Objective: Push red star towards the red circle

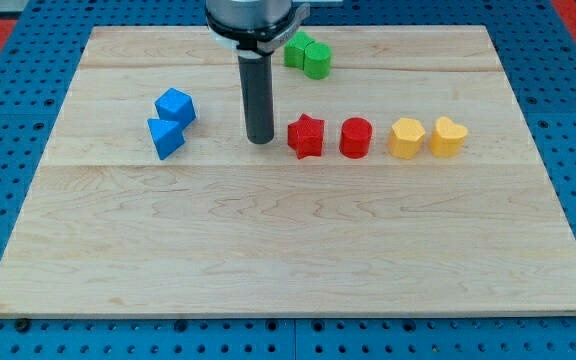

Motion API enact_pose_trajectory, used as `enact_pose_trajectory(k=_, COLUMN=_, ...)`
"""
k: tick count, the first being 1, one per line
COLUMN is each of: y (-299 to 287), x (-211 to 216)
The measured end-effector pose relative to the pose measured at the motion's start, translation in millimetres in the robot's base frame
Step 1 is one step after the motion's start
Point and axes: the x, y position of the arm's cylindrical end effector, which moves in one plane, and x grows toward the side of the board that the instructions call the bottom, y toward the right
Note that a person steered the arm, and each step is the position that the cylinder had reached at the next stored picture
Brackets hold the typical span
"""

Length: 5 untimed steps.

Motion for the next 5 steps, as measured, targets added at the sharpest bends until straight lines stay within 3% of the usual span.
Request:
enact_pose_trajectory(k=1, y=3, x=-16)
enact_pose_trajectory(k=5, y=33, x=-14)
